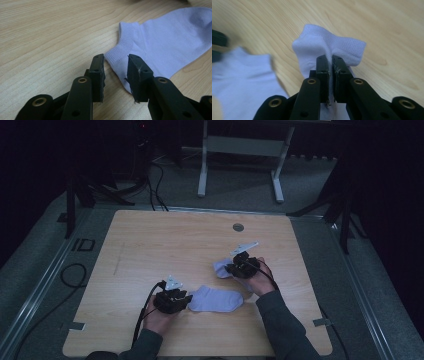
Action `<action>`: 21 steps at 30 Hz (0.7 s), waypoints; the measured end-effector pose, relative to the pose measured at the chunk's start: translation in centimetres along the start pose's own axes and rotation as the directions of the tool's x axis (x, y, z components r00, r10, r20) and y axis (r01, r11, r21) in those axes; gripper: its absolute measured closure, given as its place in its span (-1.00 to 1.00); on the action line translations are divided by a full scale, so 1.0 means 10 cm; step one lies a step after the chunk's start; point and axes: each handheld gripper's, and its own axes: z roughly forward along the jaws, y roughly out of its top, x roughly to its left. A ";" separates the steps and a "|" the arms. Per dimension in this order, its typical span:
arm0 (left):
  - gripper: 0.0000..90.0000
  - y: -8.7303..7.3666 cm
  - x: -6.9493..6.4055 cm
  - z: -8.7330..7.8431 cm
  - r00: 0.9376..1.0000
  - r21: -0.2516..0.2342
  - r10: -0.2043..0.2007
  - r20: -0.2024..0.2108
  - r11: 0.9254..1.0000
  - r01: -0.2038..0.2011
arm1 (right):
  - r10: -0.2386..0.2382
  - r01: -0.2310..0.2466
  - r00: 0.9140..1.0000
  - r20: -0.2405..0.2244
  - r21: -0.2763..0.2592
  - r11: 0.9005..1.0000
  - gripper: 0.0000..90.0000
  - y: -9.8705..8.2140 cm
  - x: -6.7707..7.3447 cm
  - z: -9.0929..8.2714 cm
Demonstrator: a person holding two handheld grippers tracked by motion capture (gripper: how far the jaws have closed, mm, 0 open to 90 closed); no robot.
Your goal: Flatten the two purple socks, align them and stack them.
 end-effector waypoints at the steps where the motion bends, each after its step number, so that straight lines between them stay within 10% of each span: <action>1: 0.48 0.00 0.00 0.00 1.000 0.001 0.000 0.000 1.000 0.000 | 0.000 0.000 1.000 -0.005 -0.016 1.000 0.88 0.01 0.01 -0.05; 21: 0.48 -0.01 -0.02 0.01 1.000 0.000 0.001 0.005 1.000 -0.001 | -0.058 0.045 0.996 -0.061 -0.194 0.980 0.87 0.04 0.35 -0.64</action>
